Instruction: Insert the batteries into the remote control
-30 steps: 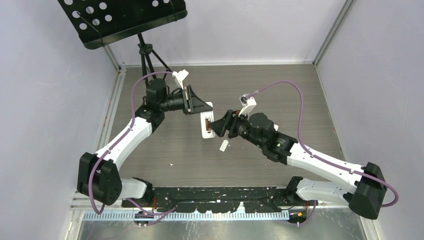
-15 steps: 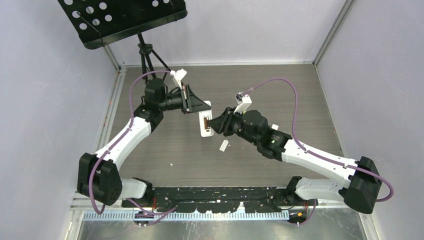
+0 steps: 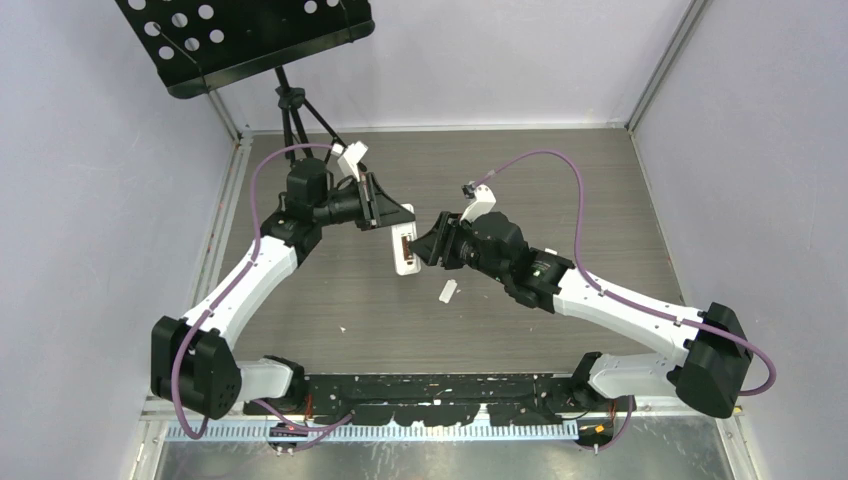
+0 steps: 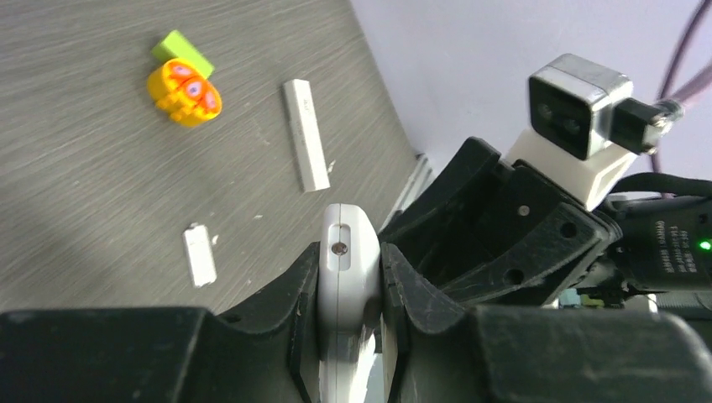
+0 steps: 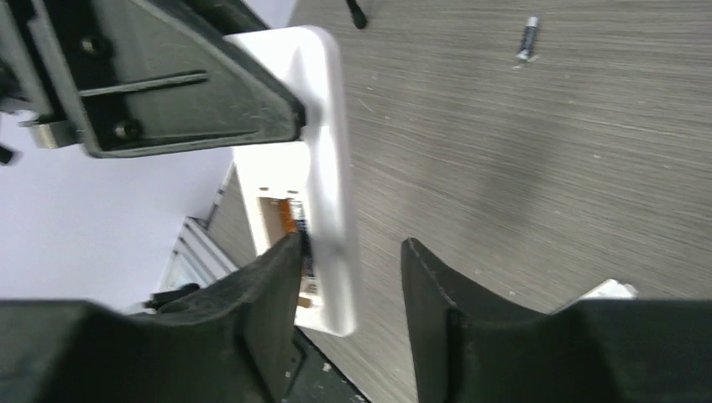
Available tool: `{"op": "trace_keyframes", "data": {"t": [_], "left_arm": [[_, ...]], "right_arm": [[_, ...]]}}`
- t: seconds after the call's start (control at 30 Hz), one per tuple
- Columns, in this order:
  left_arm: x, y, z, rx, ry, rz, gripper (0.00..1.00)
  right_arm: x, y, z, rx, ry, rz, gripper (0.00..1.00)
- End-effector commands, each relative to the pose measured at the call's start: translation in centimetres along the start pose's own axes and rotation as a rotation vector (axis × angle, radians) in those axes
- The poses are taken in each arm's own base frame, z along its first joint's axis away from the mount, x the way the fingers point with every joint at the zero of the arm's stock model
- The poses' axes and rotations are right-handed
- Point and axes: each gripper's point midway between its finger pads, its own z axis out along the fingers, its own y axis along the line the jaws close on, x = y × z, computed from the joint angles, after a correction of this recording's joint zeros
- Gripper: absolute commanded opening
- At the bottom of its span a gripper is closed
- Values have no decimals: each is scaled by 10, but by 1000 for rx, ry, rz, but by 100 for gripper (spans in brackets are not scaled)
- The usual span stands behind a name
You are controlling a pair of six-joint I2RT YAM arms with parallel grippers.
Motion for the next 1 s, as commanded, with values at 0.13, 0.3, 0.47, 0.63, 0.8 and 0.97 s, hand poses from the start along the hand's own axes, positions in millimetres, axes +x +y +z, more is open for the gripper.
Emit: {"op": "trace_keyframes", "data": {"t": [0.13, 0.3, 0.47, 0.63, 0.8, 0.97], "left_arm": [[-1, 85, -46, -541, -37, 79, 0], [-2, 123, -88, -777, -110, 45, 0], [-13, 107, -118, -843, -239, 91, 0], [-21, 89, -142, -876, -319, 142, 0], [-22, 74, -147, -844, -346, 172, 0], [-23, 68, -144, -816, -337, 182, 0]], "right_arm": [[-23, 2, 5, 53, -6, 24, 61], [-20, -45, 41, 272, -15, 100, 59], [1, -81, 111, 435, 89, 48, 58], [8, -104, 171, 543, 101, -12, 57], [26, -132, 215, 598, 93, -58, 56], [38, -147, 238, 625, 78, -132, 51]]}}
